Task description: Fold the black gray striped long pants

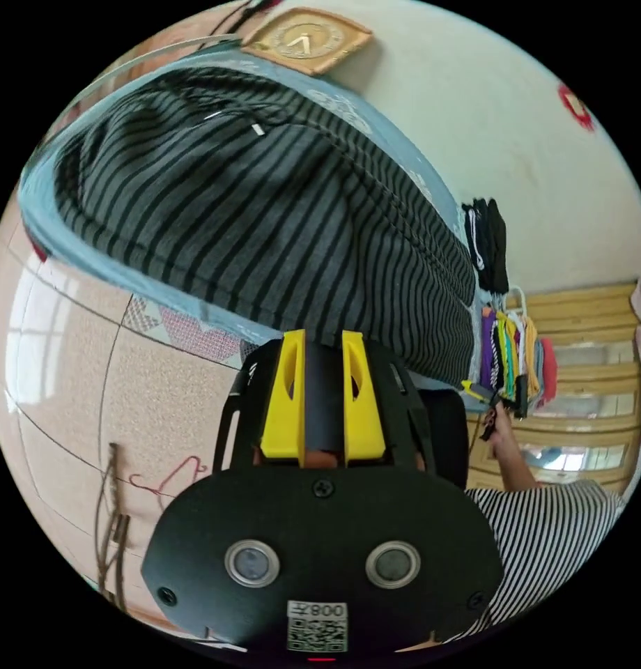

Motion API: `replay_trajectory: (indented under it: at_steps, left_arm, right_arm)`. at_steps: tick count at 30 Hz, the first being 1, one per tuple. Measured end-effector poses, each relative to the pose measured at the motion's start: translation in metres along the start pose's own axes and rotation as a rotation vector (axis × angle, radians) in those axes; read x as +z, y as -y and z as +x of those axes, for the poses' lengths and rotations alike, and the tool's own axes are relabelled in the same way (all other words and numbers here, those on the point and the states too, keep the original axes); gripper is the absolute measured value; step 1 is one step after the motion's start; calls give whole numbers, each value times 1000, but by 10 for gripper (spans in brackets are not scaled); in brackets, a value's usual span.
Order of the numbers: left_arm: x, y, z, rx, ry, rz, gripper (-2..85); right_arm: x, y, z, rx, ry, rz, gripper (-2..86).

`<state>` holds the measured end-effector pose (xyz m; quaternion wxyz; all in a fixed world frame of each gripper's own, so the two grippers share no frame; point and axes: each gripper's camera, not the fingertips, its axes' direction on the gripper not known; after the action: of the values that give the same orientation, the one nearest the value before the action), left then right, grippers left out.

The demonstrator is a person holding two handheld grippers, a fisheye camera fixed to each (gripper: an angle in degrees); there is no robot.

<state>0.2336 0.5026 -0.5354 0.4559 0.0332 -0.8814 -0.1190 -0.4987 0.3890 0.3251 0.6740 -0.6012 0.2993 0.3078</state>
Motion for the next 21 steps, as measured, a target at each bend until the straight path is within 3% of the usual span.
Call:
replay_trajectory:
  at_steps: [9, 21]
  left_arm:
    - [32, -20, -98, -359, -382, 82, 95]
    - [21, -38, -116, -343, -349, 91, 28]
  right_arm:
    - [10, -20, -2, 86, 13, 65, 88]
    - [-7, -26, -1, 42, 40, 48, 24]
